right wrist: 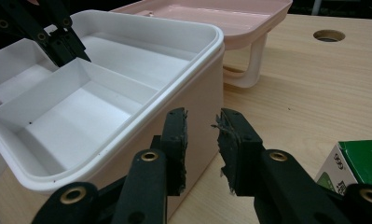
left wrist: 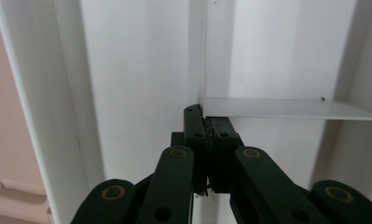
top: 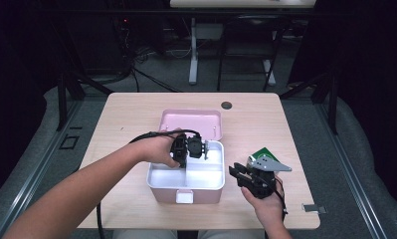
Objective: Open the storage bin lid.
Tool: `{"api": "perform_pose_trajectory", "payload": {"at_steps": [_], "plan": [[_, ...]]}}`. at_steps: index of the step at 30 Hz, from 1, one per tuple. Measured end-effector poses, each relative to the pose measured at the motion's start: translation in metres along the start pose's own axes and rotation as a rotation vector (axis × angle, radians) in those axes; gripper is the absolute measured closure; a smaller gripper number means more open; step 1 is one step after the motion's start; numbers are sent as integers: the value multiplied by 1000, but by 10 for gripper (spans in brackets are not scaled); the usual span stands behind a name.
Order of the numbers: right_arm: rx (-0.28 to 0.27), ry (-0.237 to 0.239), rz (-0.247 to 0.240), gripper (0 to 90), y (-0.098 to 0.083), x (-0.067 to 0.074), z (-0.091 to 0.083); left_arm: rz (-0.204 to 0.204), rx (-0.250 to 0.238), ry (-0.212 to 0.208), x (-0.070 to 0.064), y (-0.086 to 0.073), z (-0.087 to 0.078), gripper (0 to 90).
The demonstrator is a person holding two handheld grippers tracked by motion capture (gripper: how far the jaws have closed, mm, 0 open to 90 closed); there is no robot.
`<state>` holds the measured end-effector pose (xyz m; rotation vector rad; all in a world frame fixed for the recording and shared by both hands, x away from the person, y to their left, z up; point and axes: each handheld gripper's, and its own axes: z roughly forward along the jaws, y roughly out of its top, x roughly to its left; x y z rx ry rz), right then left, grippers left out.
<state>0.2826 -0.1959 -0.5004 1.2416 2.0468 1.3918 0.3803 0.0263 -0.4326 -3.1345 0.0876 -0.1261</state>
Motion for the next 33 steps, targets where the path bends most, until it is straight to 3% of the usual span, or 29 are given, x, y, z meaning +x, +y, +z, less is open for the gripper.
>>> {"api": "perform_pose_trajectory", "payload": {"at_steps": [9,15,24,33], "plan": [[-2,-2,-1,716,0,-1,0,-3,-7,13,-1,-3,-7,889],[-3,-3,0,717,0,-1,0,-9,-27,33,0,-7,-20,890],[-5,-5,4,715,-1,-2,0,-71,-44,38,4,-23,-31,890],[-3,-5,6,713,-1,-2,0,-106,-16,40,7,-39,-31,890]]}}
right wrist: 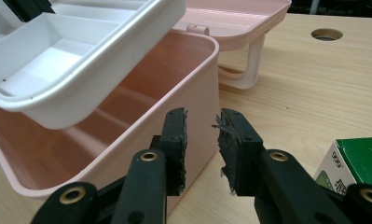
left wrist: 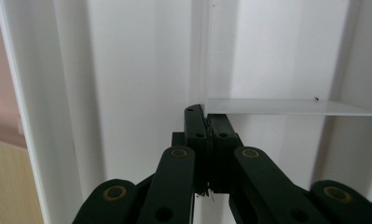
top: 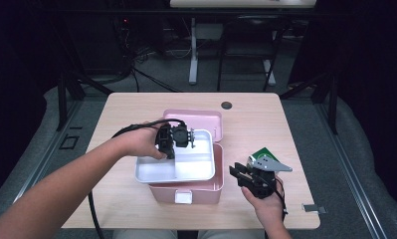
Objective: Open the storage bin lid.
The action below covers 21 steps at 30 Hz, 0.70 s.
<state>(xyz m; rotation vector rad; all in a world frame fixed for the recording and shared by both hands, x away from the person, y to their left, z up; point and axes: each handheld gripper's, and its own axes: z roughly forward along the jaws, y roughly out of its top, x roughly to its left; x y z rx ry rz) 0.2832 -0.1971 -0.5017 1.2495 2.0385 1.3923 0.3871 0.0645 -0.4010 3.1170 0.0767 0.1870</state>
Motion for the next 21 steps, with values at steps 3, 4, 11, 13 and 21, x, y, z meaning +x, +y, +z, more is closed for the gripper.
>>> {"api": "perform_pose_trajectory", "payload": {"at_steps": [3,4,11,13,21], "plan": [[0,0,1,710,0,0,0,-28,9,6,3,-10,-2,890],[1,0,1,710,0,0,0,-33,14,3,4,-13,-3,890],[0,-1,2,708,0,0,0,-103,24,10,10,-36,-6,890],[0,0,2,707,0,0,0,-128,29,3,12,-43,-7,890],[4,-1,5,705,-1,0,1,-222,12,2,21,-76,-13,890]]}}
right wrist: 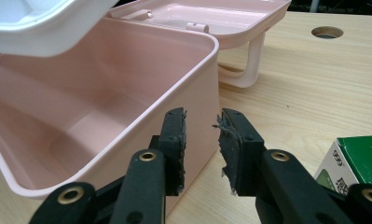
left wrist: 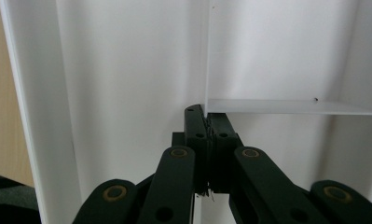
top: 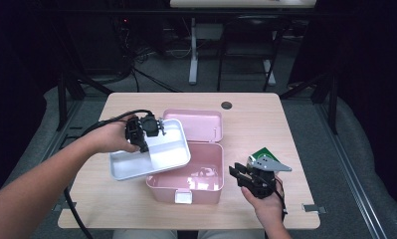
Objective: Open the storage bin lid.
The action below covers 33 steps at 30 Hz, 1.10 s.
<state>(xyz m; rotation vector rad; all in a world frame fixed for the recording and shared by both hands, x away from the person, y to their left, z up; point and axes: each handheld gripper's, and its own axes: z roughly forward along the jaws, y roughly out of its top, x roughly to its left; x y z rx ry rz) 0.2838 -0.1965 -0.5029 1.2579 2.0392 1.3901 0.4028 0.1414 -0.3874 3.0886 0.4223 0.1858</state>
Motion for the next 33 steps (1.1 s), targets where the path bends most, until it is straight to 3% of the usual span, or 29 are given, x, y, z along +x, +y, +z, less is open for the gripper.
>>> {"api": "perform_pose_trajectory", "payload": {"at_steps": [14,17,19,21,23,24,25,32,33], "plan": [[4,0,1,701,-1,0,1,-153,10,14,19,-44,-4,891],[5,-1,0,700,-1,0,1,-209,3,16,25,-56,-4,890],[5,0,0,699,-1,0,1,-220,3,17,26,-59,-4,890],[6,1,0,698,-1,1,1,-277,-10,19,30,-67,-4,891],[6,1,1,698,-1,1,2,-285,-13,19,31,-69,-4,890],[7,2,2,697,-1,1,2,-319,-20,22,33,-73,-3,891],[7,2,2,697,-1,1,2,-319,-20,22,33,-73,-3,891],[6,1,0,695,-1,1,1,-431,-13,15,40,-88,5,891],[6,1,0,695,-1,1,1,-431,-13,15,40,-88,5,891]]}}
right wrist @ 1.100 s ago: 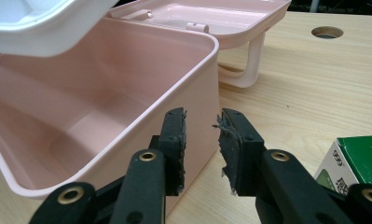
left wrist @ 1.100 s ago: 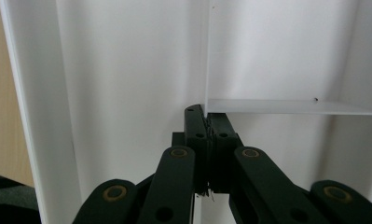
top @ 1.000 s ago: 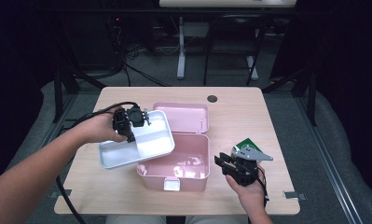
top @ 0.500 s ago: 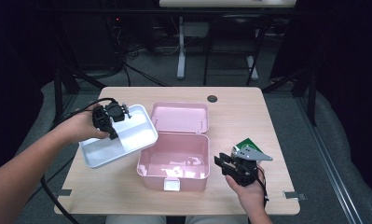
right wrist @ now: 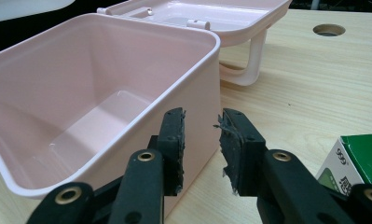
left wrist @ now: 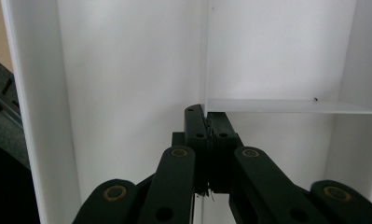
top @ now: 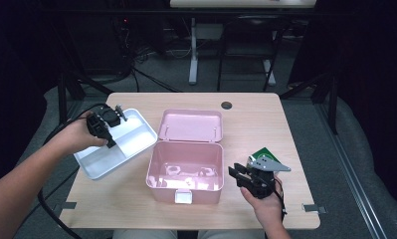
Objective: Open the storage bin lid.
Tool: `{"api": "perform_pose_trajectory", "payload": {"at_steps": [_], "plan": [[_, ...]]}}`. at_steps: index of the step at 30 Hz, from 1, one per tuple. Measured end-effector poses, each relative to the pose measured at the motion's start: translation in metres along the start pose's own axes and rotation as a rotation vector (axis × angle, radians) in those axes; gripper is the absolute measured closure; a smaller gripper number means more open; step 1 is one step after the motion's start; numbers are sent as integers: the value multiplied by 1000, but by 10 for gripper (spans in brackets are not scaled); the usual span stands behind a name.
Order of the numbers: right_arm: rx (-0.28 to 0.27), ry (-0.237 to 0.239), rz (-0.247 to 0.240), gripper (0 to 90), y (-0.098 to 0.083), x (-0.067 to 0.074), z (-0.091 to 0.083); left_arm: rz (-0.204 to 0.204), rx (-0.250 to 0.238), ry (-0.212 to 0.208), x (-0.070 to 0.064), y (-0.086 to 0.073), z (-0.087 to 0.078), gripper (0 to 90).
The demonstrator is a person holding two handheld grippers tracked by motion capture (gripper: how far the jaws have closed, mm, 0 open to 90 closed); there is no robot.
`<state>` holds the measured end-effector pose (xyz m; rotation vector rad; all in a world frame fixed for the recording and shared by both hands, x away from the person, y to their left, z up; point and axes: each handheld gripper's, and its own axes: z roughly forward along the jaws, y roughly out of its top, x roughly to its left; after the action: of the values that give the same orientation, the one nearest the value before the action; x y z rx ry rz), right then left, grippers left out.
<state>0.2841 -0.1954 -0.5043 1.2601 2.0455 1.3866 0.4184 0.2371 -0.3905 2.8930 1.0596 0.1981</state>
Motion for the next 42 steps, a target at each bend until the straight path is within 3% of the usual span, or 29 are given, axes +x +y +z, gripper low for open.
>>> {"api": "perform_pose_trajectory", "payload": {"at_steps": [2,7,22,31,42], "plan": [[0,0,-1,695,0,0,0,-37,8,-11,4,-4,3,891],[1,1,2,694,0,1,0,-72,17,-17,9,-11,10,891],[1,0,5,692,0,1,0,-104,56,-30,16,-25,39,890],[1,0,4,689,0,1,0,-127,85,-56,18,-33,71,891],[1,-1,4,686,0,1,0,-139,103,-86,15,-31,102,891]]}}
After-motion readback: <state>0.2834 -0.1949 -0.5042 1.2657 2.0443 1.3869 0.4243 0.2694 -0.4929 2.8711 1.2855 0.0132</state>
